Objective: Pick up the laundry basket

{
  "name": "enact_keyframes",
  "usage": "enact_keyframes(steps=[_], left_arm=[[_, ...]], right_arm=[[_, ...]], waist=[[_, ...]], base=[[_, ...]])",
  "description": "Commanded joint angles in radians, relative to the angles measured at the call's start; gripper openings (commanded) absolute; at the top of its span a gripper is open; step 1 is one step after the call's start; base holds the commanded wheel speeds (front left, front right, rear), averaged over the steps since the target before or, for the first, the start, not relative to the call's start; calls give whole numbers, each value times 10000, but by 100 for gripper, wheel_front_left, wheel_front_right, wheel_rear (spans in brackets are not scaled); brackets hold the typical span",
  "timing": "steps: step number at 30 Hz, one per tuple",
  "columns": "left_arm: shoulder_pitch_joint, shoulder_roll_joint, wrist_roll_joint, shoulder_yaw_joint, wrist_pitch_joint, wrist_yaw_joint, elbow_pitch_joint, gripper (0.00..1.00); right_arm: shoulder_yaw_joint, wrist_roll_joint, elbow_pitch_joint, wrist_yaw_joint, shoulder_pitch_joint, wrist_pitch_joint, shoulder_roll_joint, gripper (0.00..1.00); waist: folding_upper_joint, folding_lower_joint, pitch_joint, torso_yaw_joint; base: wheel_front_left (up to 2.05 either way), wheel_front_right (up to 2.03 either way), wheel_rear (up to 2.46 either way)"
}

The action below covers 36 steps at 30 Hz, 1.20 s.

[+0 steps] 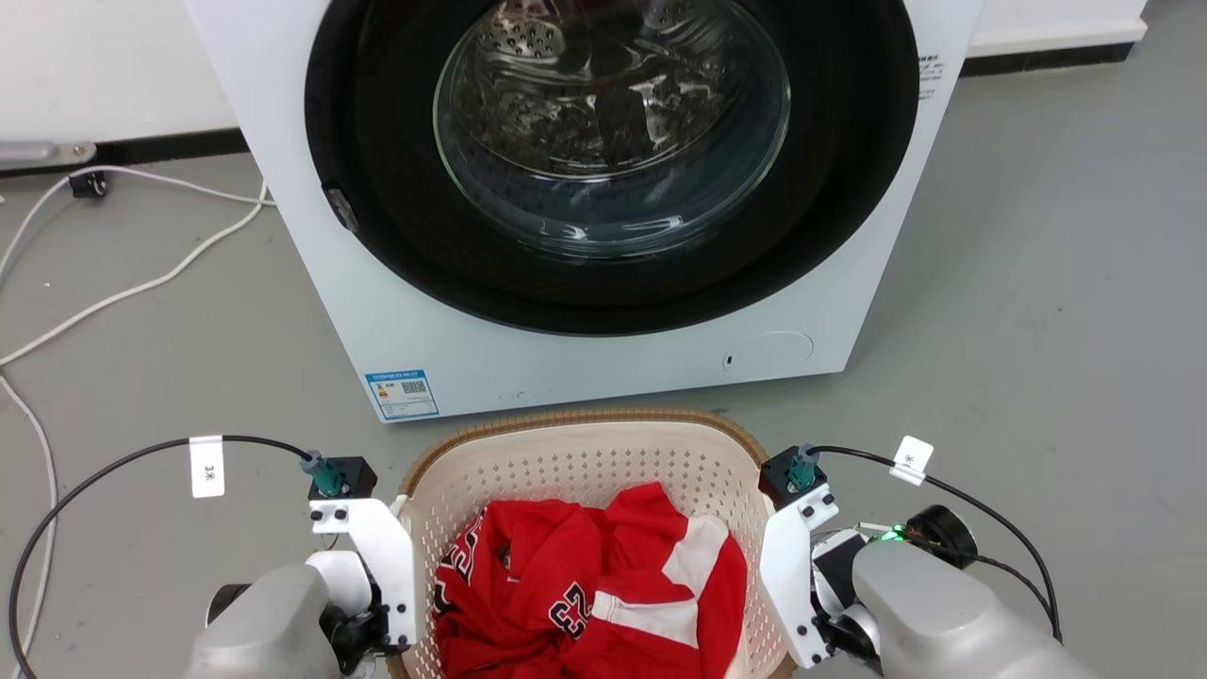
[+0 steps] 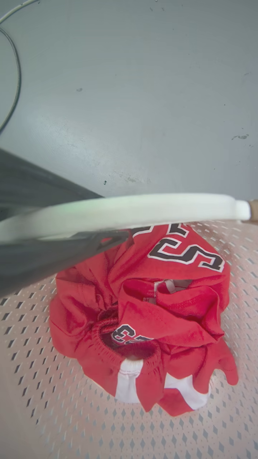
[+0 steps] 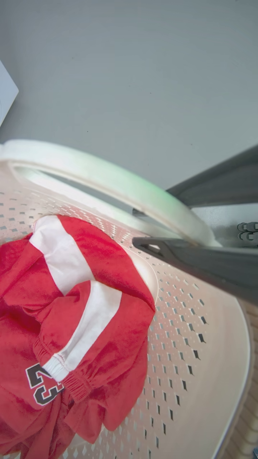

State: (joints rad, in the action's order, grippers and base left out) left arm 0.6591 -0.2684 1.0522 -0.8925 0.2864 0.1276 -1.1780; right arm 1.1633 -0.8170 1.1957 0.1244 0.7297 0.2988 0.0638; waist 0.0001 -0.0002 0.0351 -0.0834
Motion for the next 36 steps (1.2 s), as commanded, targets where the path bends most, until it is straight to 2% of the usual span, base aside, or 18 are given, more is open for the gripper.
enact_keyframes(steps=[1,18,36], left_arm=[[-64,60,74,-37,-6,45,81,0],[-297,81,425,-508,-20,45,-66,0],[-161,54,785,-854,-120,44,-139,0]], right_arm=[[139,-81,-48,115,-179,12,-1,0],[796,-947,33,112,-349,34,157,0],[1085,-1266,73,112,-295,52,143,0]], waist=[[-1,2,-108,18],[-1,2,-362,141],[-1,2,-361,164]], base=[[0,0,0],[0,0,0],[0,0,0]])
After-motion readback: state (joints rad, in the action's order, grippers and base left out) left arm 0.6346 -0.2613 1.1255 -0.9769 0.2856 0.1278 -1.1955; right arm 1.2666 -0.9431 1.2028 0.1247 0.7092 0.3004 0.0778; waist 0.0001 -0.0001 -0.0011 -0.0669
